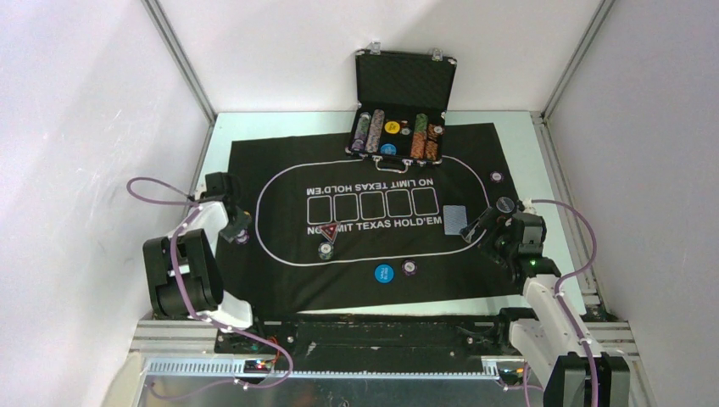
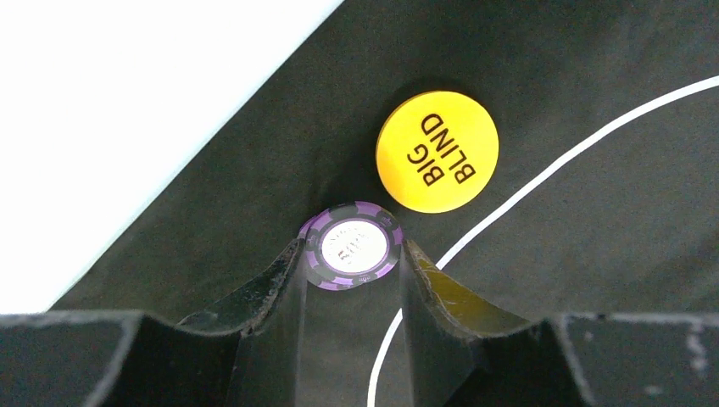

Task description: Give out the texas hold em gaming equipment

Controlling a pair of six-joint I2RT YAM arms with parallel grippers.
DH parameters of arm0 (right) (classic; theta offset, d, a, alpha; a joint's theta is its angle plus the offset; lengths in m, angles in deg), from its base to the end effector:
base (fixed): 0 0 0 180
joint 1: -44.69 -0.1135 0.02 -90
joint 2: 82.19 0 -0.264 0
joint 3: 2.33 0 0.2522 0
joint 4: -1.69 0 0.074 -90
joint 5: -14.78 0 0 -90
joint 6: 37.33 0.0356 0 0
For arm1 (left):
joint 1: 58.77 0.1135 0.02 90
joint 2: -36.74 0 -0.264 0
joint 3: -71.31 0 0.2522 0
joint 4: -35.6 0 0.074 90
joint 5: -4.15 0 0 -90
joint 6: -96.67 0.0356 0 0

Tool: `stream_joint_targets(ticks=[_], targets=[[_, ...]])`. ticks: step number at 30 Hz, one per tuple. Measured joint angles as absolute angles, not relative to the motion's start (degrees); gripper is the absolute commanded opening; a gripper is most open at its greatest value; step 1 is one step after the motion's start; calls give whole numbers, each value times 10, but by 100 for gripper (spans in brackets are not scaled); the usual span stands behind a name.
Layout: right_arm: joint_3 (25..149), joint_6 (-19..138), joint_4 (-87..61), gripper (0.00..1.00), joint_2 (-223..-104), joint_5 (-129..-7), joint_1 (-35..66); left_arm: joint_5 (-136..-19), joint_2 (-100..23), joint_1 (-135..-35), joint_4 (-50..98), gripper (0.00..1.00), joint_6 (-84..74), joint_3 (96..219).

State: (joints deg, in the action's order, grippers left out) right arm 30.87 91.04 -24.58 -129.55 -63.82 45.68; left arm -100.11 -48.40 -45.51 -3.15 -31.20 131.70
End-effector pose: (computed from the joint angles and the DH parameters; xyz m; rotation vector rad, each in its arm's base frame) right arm 0.1687 0.0041 0.1754 0.6812 2.2224 0.5631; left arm 0.2657 0.0716 0.1739 -1.2060 2.3413 0.1896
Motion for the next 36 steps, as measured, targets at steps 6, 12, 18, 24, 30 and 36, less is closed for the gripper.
stream_joint_targets(ticks=[6,12,18,24,30,36], targets=[[309,908,-239,100,-1302,-637,457,-991,-507,-455,-27,38,-306,1320],[309,906,-239,100,-1304,-634,457,-992,-510,-455,-27,43,-306,1321],[309,906,-239,100,-1304,-634,457,-994,-509,-455,-32,53,-307,1321],[309,906,-239,100,-1304,-634,457,-1002,-504,-455,-48,58,-308,1321],[309,903,-239,100,-1303,-634,457,-1004,-488,-455,-61,72,-308,1321],[309,895,-238,100,-1298,-634,450,-1007,-435,-455,-68,99,-310,1321]])
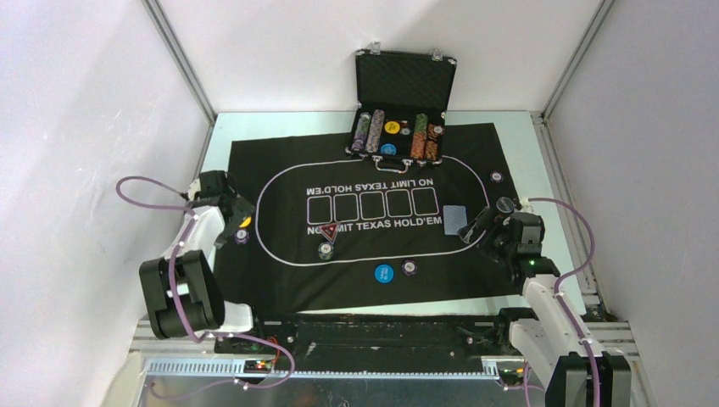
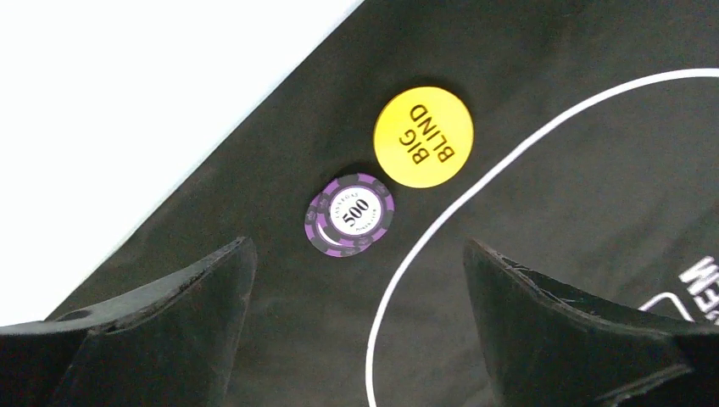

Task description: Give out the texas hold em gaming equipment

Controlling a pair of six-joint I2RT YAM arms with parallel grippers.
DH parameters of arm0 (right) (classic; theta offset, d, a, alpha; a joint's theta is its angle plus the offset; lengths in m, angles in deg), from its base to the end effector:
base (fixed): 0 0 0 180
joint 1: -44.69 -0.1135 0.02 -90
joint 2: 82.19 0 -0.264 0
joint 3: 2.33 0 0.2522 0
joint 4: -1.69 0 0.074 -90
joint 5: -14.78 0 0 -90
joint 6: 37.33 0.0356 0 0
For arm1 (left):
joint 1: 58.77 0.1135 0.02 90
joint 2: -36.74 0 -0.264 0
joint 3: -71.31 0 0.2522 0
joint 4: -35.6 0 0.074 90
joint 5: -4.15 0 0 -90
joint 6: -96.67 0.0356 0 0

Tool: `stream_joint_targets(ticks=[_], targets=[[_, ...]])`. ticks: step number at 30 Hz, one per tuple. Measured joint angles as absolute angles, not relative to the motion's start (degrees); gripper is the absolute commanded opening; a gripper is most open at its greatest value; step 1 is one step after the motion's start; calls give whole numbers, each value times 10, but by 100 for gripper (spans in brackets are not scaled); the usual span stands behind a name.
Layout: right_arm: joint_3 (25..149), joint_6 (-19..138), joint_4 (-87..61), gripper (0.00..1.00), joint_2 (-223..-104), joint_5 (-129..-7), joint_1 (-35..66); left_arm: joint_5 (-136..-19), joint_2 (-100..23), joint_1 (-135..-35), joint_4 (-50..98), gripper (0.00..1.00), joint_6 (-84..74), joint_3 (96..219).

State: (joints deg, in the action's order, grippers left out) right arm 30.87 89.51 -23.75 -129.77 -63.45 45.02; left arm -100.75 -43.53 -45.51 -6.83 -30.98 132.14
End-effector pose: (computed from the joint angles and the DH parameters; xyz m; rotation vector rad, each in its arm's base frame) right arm 0.1699 0.0063 0.1760 0.6305 2.2248 0.5648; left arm 0.2552 0.0695 0.1942 -1.1955 2.3132 0.1949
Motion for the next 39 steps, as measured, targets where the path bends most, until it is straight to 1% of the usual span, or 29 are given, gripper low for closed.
stream_joint_targets(ticks=[4,8,11,16,20,24,28,33,35,39], targets=[[309,889,-233,100,-1297,-634,432,-1002,-392,-455,-65,100,-314,1319],[309,877,-221,100,-1294,-629,406,-969,-347,-456,-47,100,-315,1299],[309,861,-201,100,-1293,-627,361,-957,-294,-467,-34,100,-320,1277],[320,805,-179,100,-1316,-641,239,-966,-224,-519,-20,100,-324,1272],[361,743,-176,100,-1353,-682,122,-966,-220,-566,-2,100,-321,1274],[439,694,-174,100,-1429,-716,11,-957,-243,-581,9,100,-311,1274],[553,664,-172,100,-1556,-728,-68,-941,-274,-581,17,100,-302,1274],[705,628,-183,100,-1716,-744,-130,-919,-292,-581,23,100,-302,1274],[750,616,-186,99,-1766,-751,-148,-919,-290,-582,26,100,-302,1274],[810,604,-202,96,-1840,-754,-167,-926,-274,-582,29,100,-303,1264]])
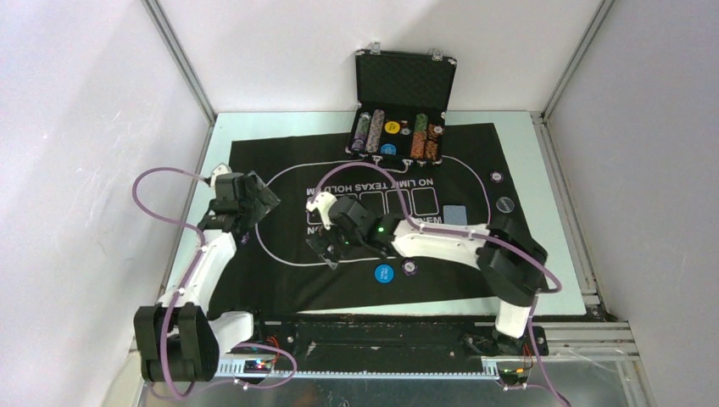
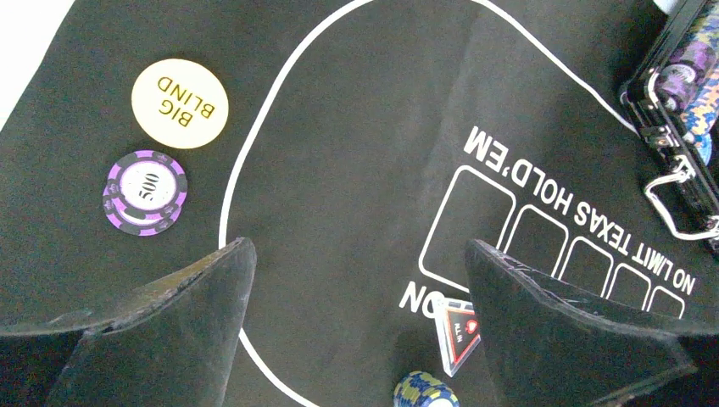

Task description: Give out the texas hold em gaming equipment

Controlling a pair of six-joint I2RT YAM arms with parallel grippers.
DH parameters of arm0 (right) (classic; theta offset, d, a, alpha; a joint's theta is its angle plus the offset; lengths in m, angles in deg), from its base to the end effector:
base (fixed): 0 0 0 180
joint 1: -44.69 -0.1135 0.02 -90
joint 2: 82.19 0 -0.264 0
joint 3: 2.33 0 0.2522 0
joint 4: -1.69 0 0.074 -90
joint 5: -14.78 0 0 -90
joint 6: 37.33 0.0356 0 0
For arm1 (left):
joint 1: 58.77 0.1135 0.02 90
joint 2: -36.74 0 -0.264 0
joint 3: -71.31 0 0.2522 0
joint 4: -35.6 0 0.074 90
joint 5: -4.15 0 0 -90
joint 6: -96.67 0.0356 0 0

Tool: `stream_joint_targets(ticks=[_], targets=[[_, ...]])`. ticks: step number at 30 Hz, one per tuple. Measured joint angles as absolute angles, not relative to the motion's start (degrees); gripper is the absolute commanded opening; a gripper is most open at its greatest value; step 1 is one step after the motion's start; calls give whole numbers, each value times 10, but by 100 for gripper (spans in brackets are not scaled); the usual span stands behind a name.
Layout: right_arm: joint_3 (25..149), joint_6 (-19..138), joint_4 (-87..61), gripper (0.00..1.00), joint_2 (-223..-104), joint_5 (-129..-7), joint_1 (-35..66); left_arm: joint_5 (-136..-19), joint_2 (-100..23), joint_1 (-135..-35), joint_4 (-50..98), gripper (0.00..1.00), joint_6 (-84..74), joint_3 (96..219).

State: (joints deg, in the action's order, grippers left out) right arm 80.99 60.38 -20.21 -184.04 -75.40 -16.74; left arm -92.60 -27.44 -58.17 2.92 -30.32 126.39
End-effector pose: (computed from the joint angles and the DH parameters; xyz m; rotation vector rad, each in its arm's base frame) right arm 0.1898 0.3484 0.2206 -1.0630 2.1028 0.6143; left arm 0.2355 0.0067 0.2384 -0.7987 2.1584 -0.1926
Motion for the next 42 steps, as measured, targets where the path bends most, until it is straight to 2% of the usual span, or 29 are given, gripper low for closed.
stream_joint_targets(ticks=[9,14,21,29,36,40,42], targets=[[923,592,-253,87,-1957,-771,-169,-932,-243,-582,32,100,-303,1256],[954,584,-271,79,-1989,-777,-175,-932,-243,-582,33,100,-304,1256],[993,582,-296,75,-2035,-787,-177,-936,-243,-582,33,100,-304,1257],[994,580,-312,58,-2043,-792,-177,-940,-243,-582,33,100,-304,1256],[1001,580,-313,53,-2045,-791,-179,-943,-243,-582,32,100,-304,1256],[1002,580,-313,44,-2046,-791,-179,-943,-243,-582,33,100,-304,1256],[1003,580,-312,36,-2046,-791,-180,-943,-243,-582,33,100,-304,1256]])
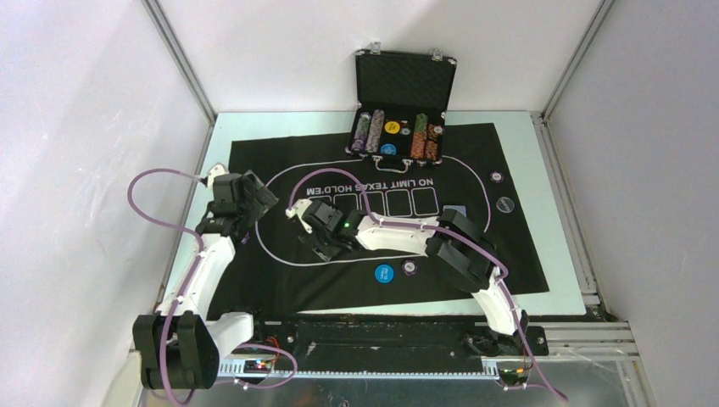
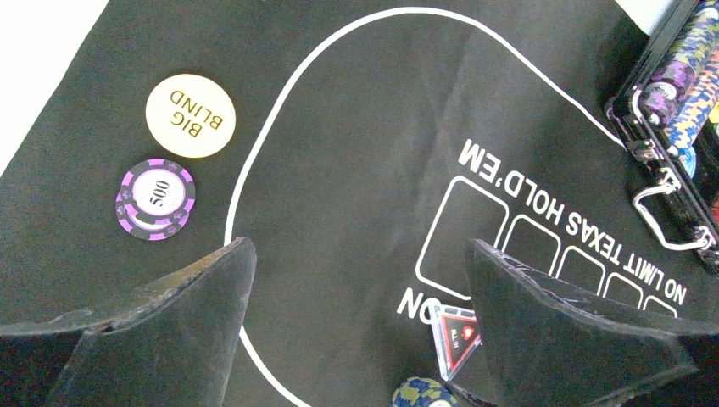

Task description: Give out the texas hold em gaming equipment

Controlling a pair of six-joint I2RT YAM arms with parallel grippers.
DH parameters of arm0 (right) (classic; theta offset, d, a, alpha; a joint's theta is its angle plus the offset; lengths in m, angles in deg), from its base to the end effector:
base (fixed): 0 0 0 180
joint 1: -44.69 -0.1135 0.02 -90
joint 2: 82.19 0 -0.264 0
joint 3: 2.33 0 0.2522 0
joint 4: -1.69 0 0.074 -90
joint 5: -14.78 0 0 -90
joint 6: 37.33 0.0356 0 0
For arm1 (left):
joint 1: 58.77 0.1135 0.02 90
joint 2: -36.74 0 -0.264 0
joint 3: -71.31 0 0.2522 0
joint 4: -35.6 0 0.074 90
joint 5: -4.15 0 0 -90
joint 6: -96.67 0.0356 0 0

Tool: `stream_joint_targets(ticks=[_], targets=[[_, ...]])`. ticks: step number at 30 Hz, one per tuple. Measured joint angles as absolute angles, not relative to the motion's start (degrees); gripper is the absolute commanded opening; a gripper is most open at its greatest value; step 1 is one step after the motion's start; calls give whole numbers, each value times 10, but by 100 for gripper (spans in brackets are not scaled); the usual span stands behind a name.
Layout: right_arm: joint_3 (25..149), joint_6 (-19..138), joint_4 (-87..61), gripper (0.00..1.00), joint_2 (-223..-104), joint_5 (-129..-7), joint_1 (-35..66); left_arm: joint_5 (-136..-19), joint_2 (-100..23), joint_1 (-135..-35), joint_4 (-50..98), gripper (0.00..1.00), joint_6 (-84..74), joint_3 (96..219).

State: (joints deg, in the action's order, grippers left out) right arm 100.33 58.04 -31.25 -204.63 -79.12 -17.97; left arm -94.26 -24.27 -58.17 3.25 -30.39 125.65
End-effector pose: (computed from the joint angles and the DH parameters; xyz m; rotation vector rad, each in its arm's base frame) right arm 0.2158 0.4122 0.1638 -1.1899 2.2392 0.4069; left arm 0.2273 0.0076 0.2464 -0.8001 2.1021 -0.1783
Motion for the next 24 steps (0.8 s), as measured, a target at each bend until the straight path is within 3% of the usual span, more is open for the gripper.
stream_joint_targets(ticks=[10,17,24], targets=[[1006,581,-312,22,-2048,-791,-181,-942,-243,-582,33,100,-304,1256],[1006,582,-312,21,-2047,-789,-183,-942,-243,-582,33,100,-304,1256],[1006,584,-312,27,-2041,-782,-185,-942,-243,-582,33,100,-304,1257]])
